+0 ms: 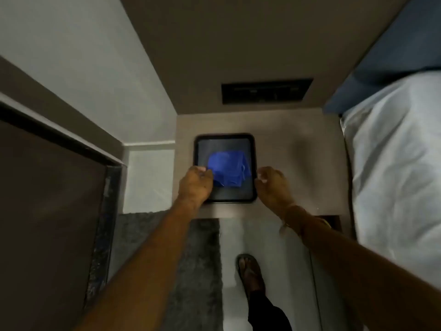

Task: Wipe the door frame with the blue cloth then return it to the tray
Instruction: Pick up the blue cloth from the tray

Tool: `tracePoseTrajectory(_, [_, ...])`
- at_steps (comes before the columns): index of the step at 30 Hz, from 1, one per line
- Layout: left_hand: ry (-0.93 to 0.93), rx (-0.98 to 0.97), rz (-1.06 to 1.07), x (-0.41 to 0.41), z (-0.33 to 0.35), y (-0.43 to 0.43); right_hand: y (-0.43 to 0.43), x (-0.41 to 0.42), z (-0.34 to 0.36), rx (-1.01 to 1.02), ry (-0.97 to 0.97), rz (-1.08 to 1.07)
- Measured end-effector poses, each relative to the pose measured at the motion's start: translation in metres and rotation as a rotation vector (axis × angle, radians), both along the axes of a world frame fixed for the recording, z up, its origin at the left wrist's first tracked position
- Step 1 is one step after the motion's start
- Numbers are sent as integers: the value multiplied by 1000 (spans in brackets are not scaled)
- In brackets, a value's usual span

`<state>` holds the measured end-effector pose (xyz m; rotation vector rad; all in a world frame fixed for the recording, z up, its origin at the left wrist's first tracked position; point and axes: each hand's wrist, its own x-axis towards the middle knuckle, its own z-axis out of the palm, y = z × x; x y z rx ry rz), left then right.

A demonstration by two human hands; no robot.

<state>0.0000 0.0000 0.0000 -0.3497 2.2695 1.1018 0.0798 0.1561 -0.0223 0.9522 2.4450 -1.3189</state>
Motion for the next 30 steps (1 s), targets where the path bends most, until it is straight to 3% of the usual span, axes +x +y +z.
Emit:
tracePoseTrajectory(5, [-61, -72, 21, -30, -83, 15, -2, -48, -69, -90, -96, -54])
tracePoseTrajectory(15, [42, -102, 2, -55, -142, 37, -18, -65, -112, 96, -23, 43])
tracePoseTrajectory(23, [-206, 232, 175, -60, -129, 37, -15, -63, -108, 10, 48, 65])
tracePoseTrajectory(30, [45, 297, 164, -49, -53, 25, -42, -52, -52, 181, 205, 528])
